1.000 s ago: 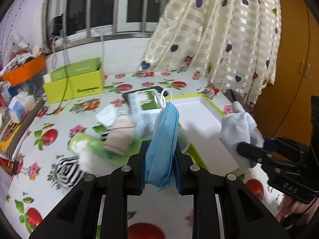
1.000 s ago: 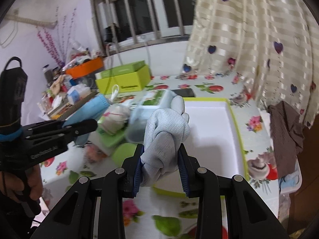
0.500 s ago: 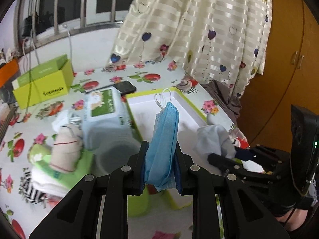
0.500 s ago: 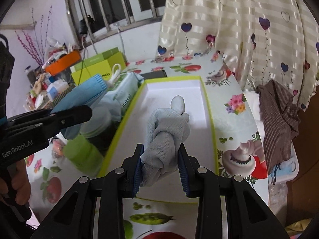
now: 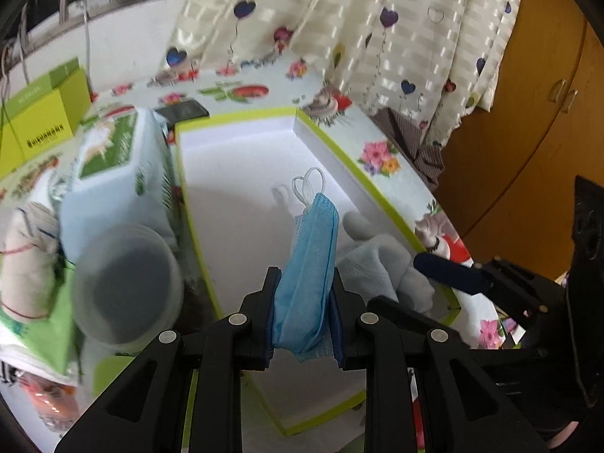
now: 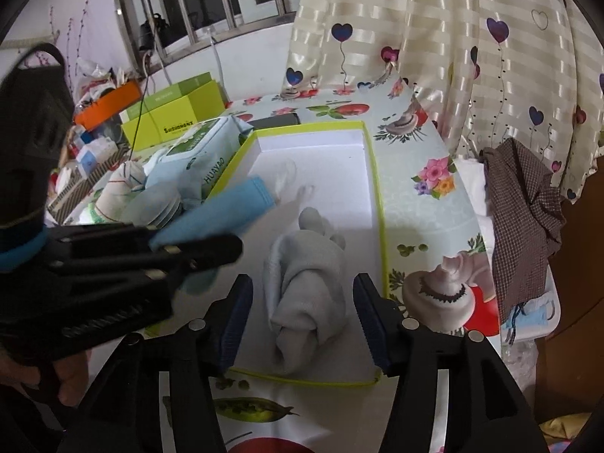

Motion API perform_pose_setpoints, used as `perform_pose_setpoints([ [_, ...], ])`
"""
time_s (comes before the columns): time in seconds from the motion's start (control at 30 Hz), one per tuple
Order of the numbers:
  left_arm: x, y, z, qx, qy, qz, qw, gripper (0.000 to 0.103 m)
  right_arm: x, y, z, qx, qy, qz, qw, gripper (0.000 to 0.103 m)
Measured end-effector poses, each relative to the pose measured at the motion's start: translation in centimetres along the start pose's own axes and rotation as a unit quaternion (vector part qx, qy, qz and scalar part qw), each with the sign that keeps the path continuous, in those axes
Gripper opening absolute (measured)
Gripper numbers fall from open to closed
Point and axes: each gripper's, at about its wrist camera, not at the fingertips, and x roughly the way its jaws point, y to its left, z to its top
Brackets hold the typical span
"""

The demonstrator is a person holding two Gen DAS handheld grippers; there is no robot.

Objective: Organize soft objects
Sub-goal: 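Carry the grey sock with the right tool into the white tray while the left tool carries the mask, then open both tools to release the sock and mask into the tray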

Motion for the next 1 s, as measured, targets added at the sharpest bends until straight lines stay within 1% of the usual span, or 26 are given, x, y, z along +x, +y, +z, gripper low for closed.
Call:
perform_pose_setpoints([
  [0.07,0.1,-0.1,-0.2,0.001,0.000,-0.002,1.0000,0.029,0.1,-0.1,-0.1,-0.001,0.002,-0.001,1.000,0.055],
  [0.13,0.1,-0.4,-0.5,0.008,0.000,-0.002,1.0000,0.031,0.3,-0.1,-0.3,-0.002,0.007,0.003,1.000,0.056],
  [0.23,0.1,-0.7,-0.8,0.015,0.004,0.004,0.9999,0.031,0.4,0.5,-0.6,-0.013,0.011,0.001,1.000,0.055],
  [0.3,0.2,-0.7,-1.0,0.019,0.011,0.003,0.9997,0.031,0.7,0.7,-0.9,-0.015,0.020,0.006,1.000,0.055],
  [0.37,0.1,-0.8,-1.3,0.022,0.016,0.009,0.9996,0.031,0.7,1.2,-1.1,-0.025,0.022,-0.001,0.999,0.055],
  [0.53,-0.4,-0.7,-1.9,0.027,0.018,0.021,0.9992,0.031,0.6,2.6,-1.6,-0.036,0.029,0.018,0.999,0.055],
  [0.6,-0.7,-0.6,-2.1,0.026,0.016,0.020,0.9993,0.031,0.5,2.9,-1.7,-0.040,0.029,0.016,0.999,0.055],
  [0.63,-0.9,-0.6,-2.1,0.027,0.014,0.022,0.9993,0.032,0.3,2.9,-1.7,-0.040,0.028,0.015,0.999,0.055],
  [0.7,-1.5,-0.7,-2.0,0.028,0.003,0.019,0.9994,0.040,-0.1,2.8,-1.6,-0.038,0.023,0.008,0.999,0.055],
  [0.73,-1.8,-0.7,-1.9,0.028,-0.002,0.016,0.9995,0.046,-0.4,2.7,-1.4,-0.035,0.018,0.002,0.999,0.057],
  [0.77,-2.1,-0.7,-1.8,0.028,-0.008,0.014,0.9995,0.046,-0.9,2.6,-1.3,-0.032,0.011,-0.003,0.999,0.059],
  [0.83,-3.1,-0.7,-1.6,0.029,-0.022,0.009,0.9993,0.046,-1.7,2.3,-1.1,-0.028,0.001,-0.012,1.000,0.061],
  [1.0,-5.2,-0.3,-1.5,0.025,-0.044,0.000,0.9987,0.046,-3.9,2.3,-0.6,-0.020,-0.026,-0.025,0.999,0.061],
])
